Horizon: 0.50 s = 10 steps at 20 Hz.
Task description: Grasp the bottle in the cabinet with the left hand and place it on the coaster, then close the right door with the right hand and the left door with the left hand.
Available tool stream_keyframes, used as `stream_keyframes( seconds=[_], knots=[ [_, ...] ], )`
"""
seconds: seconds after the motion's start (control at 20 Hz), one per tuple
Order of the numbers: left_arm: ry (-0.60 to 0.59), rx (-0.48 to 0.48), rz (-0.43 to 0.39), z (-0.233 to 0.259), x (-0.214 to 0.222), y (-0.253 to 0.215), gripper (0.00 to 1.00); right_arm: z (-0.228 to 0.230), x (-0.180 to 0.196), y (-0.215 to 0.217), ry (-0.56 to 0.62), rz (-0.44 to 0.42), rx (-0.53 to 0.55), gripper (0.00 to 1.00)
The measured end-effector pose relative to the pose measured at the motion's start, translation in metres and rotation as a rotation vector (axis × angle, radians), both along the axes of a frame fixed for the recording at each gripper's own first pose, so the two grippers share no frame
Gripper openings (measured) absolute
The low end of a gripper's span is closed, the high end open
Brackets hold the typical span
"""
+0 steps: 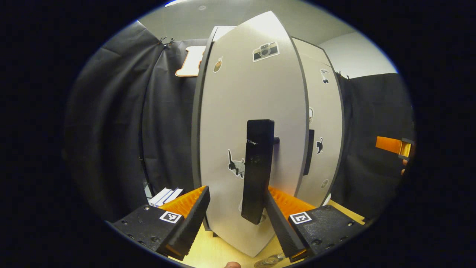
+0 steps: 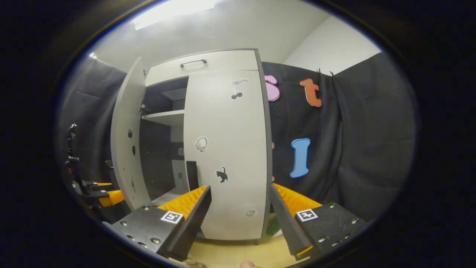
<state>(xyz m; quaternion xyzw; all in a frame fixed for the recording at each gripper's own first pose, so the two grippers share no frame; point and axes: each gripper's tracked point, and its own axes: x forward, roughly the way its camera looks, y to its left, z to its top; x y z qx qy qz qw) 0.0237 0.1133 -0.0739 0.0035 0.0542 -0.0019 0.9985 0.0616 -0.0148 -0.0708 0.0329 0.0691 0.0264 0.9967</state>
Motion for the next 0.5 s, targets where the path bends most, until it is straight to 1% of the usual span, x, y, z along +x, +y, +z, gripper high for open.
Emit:
stream_keyframes(
  seconds=[0.1, 0.2, 0.5],
  knots=[
    [0.002, -0.002, -0.006, -0.001, 0.008, -0.004, 0.89, 0.0, 0.001, -0.005, -0.001, -0.008, -0.007, 0.95],
    [0.008, -0.028, -0.031, -0.004, 0.022, -0.018, 0.99, 0.001, 0.0, -0.013, -0.002, -0.022, -0.014, 0.95],
    [0.009, -0.006, -0.065, -0.004, 0.056, -0.043, 0.98, -0.001, -0.004, -0.041, 0.005, -0.073, -0.014, 0.95]
  ],
)
